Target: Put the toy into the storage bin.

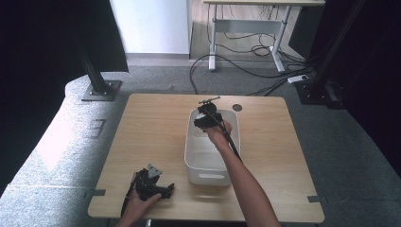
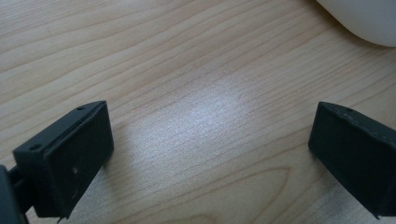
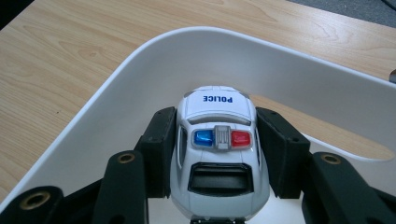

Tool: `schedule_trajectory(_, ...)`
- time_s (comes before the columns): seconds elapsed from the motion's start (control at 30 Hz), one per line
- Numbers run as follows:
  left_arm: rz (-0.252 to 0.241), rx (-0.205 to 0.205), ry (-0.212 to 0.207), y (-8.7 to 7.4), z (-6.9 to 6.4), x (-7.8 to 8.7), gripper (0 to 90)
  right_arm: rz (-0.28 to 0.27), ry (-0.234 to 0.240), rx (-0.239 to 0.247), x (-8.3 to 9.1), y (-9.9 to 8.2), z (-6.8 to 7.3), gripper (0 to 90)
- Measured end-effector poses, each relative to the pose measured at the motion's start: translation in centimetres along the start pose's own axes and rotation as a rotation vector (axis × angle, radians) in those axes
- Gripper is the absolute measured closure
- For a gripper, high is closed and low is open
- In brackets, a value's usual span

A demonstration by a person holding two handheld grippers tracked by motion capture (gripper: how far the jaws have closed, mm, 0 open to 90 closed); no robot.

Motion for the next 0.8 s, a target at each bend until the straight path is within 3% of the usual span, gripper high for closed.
schedule_trajectory(0.8,-0.001,0.001,0.001,0.0,0.0,0.0,0.0,0.099,0.015,0.026,-2.2,-1.2,0.4,50.3)
Point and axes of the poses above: each handheld gripper's, and its own axes: x roughly backward along the jaws, y roughly out of its top, z roughly to its left, the point moved 8 cm from there along -x, roughly forward along the jaws, and after that the axes turned 14 degrees about x, right-handed, at the moved point
